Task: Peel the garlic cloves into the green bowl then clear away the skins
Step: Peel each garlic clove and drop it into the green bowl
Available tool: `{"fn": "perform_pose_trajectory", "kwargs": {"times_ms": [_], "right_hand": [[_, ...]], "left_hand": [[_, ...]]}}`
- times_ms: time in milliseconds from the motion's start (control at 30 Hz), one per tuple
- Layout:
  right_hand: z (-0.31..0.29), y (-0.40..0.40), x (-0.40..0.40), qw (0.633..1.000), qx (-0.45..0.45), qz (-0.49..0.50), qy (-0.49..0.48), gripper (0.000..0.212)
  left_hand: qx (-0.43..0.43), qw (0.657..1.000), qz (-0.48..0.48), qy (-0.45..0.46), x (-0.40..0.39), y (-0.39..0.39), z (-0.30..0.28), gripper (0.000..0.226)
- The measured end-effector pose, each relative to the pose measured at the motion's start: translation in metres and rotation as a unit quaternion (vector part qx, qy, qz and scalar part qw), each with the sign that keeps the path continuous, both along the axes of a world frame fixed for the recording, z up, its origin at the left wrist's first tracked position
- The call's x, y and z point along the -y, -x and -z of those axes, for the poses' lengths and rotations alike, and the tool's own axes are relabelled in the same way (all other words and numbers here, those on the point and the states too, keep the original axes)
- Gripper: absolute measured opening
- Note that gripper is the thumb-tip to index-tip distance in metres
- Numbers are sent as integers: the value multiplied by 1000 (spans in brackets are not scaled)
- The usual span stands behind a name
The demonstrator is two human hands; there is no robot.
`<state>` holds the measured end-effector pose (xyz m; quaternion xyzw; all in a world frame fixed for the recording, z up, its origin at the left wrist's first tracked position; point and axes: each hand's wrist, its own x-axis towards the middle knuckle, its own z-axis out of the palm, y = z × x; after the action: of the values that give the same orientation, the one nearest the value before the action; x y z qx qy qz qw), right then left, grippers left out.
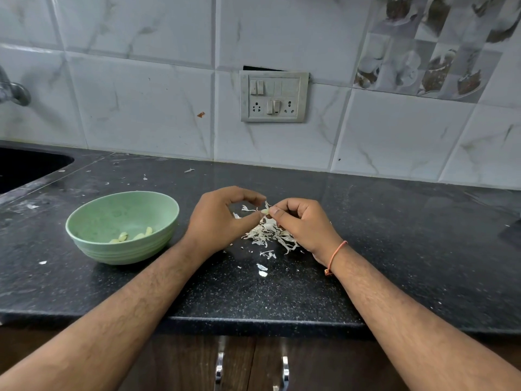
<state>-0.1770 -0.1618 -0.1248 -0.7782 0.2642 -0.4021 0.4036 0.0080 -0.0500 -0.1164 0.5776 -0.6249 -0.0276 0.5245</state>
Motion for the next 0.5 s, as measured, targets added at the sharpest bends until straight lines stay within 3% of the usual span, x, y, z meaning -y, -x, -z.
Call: {"fn": "perform_pose_trajectory", "kwargs": {"times_ms": [167, 500], "right_hand": [[-1, 0, -2, 1000, 4, -4, -19, 13], [-3, 0, -7, 999, 19, -41, -29, 12]], "left_hand": [[54, 998, 9, 25, -1, 1, -1, 14], [29, 998, -48, 20, 1, -3, 1, 14]]}}
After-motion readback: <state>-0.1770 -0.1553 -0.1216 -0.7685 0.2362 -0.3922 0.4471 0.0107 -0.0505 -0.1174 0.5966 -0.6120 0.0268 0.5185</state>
